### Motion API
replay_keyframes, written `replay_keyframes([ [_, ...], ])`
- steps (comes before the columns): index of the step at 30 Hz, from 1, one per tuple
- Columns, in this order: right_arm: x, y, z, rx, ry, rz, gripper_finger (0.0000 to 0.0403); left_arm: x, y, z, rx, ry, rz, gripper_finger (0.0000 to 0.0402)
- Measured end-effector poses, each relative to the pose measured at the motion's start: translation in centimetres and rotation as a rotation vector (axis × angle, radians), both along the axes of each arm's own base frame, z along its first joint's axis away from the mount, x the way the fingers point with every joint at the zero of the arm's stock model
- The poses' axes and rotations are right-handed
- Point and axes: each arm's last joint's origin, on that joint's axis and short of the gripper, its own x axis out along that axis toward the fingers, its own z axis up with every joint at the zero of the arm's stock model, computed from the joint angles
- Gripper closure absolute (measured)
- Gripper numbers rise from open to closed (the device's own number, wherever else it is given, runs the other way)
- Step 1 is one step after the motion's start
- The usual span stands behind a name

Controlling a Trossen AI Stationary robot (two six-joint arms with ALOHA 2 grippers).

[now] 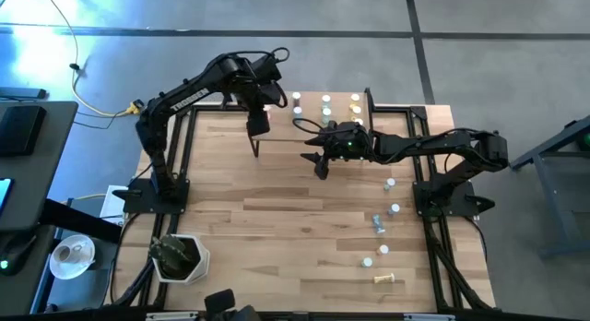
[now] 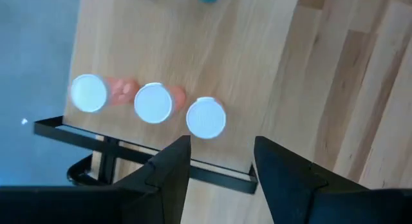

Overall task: Pick and place medicine bottles onto shelf by color
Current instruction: Put the green pill bottle on the shelf aligned with the other green pill bottles

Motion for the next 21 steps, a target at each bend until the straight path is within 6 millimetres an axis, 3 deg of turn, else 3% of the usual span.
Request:
replay_keyframes([
  [14,-4.3,0.9,4.4,-0.021,-0.017,0.008,0.0197,-1.0,-5.0,3.8,-0.117,-0.23,-0.167,0.0241],
  [21,-6.6,1.4,5.9,0.0,-0.008,0.0,0.0197,-1.1,-7.1,1.7,-0.085,-0.303,-0.211,0.0241],
])
